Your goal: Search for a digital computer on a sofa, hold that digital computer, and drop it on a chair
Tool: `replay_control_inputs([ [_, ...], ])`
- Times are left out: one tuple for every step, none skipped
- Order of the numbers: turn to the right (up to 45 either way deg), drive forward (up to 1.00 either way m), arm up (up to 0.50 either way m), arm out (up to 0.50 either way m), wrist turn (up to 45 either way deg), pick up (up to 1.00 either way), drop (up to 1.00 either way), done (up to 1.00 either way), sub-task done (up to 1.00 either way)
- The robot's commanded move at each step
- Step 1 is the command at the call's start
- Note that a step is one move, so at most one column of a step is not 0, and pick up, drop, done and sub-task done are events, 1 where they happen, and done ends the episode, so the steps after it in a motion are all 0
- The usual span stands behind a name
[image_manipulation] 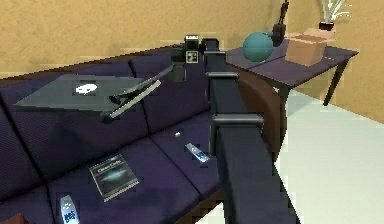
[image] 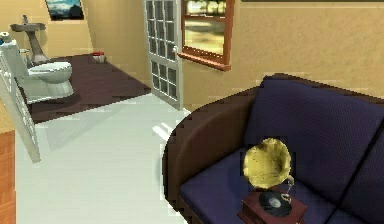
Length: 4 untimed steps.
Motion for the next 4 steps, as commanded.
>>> replay_control_inputs([
  [0.0, 0.00, 0.00, 0.00, -33.0, 0.00, 0.00, 0.00, 0.00],
  [0.0, 0.00, 0.00, -0.42, 0.0, 0.00, 0.00, 0.00, 0.00],
  [-45.0, 0.00, 0.00, 0.00, 0.0, 0.00, 0.00, 0.00, 0.00],
  [-45.0, 0.00, 0.00, 0.00, 0.0, 0.00, 0.00, 0.00, 0.00],
])
